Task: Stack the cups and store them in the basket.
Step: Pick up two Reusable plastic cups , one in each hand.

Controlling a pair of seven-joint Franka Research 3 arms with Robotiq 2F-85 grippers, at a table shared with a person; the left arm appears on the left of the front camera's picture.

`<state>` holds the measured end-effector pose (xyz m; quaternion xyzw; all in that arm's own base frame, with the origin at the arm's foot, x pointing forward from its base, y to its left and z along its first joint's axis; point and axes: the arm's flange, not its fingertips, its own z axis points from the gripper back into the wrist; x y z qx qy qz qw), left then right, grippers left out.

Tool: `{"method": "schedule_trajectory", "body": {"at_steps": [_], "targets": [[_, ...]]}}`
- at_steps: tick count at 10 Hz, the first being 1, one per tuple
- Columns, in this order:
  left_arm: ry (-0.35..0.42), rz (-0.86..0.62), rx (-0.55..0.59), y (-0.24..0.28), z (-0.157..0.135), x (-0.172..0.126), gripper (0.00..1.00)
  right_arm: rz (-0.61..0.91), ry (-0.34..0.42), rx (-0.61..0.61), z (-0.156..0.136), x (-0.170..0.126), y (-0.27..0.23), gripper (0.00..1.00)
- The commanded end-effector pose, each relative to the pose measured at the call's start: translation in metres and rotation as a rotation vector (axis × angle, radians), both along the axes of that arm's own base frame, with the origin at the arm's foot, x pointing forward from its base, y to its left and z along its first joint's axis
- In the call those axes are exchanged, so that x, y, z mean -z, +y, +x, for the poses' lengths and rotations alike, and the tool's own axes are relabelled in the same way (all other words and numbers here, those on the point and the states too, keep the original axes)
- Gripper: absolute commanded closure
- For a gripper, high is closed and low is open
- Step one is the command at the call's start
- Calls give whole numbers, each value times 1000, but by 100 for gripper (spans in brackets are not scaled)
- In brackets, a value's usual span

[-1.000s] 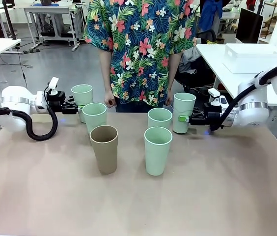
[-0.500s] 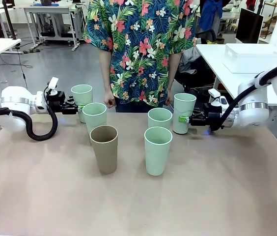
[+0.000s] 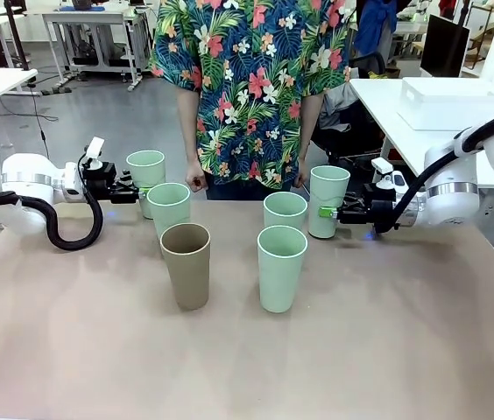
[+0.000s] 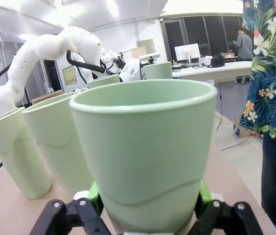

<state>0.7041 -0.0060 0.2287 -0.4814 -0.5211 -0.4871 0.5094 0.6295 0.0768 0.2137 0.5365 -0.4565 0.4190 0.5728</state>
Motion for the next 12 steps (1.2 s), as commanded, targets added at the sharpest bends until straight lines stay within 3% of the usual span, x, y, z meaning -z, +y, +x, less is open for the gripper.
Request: {"method": "schedule_trajectory", "body": {"at_steps": [1, 4, 7, 10, 12], "targets": [[-34, -15, -39, 10, -15, -40, 14, 10, -53, 47, -13, -42, -3, 15], [-38, -20, -48, 25, -39, -94, 14, -10, -112, 113, -31, -101, -9, 15], [-55, -15, -51, 37, -84, -156, 14, -35, -198, 146, -90, -167, -31, 15], [-70, -18, -54, 38, -149, -192, 14, -49, -238, 161, -143, -184, -48, 15], [-103, -33, -21, 32, -184, -190, 14, -65, -231, 140, -169, -172, -49, 15]]}}
